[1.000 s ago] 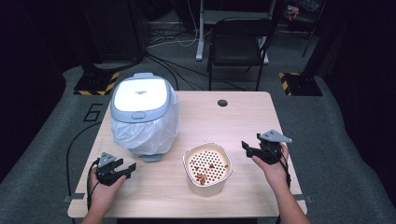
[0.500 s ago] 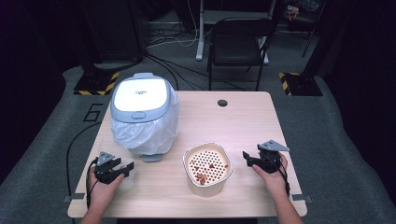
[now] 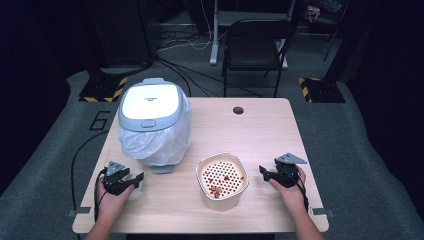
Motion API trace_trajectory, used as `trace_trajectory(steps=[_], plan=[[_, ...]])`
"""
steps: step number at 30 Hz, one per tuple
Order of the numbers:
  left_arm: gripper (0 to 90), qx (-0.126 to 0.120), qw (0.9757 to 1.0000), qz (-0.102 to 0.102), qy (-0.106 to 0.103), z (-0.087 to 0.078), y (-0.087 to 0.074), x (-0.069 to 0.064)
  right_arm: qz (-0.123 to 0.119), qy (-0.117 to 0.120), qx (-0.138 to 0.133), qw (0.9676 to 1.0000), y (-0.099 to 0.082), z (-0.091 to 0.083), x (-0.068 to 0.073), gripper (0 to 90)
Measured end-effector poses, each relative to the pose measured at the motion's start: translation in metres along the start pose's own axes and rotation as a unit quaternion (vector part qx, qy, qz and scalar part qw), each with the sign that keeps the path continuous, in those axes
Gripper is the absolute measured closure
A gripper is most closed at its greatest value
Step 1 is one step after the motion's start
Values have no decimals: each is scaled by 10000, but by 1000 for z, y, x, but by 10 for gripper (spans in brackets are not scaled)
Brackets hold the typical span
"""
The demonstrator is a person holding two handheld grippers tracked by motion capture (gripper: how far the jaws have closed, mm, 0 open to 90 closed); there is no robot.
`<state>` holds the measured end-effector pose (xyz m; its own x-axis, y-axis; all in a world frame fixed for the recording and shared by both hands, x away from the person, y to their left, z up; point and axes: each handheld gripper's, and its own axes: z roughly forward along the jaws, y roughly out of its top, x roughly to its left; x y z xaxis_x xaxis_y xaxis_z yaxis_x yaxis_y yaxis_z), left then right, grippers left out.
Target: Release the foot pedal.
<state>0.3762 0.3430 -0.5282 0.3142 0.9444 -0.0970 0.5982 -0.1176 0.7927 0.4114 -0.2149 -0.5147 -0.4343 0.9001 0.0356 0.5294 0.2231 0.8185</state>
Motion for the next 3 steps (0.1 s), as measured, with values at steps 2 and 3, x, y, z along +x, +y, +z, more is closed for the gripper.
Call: trace_trajectory(steps=[2,3], plan=[[343,16,10000,26,18,1,1,-1,20,-30,34,10000,-1,0,-1,247],[341,-24,10000,-5,23,2,1,-1,50,-28,39,10000,-2,0,-1,245]])
